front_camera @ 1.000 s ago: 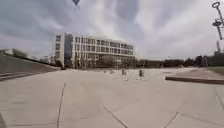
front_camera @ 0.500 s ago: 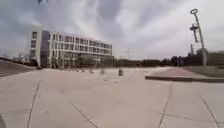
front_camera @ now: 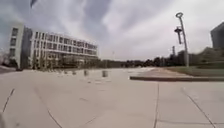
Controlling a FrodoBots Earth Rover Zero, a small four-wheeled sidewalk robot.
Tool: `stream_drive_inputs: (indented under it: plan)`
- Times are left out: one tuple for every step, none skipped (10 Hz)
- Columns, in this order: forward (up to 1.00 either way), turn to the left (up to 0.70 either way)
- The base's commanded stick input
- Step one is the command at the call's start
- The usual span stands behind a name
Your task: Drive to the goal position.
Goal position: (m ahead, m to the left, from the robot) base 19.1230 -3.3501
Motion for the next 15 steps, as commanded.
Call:
stream_drive_inputs:
  plan:
    - [0.5,0.0]
    - [0.5,0.0]
    - [0.5,0.0]
    - [0.5,0.0]
    - [0.5,0.0]
    - [0.5,0.0]
    - [0.5,0.0]
    - [0.5,0.0]
    - [0.5,0.0]
    - [0.5,0.0]
    - [0.5,0.0]
    - [0.5,0.0]
    - [0.5,0.0]
    - [0.5,0.0]
    - [0.5,0.0]
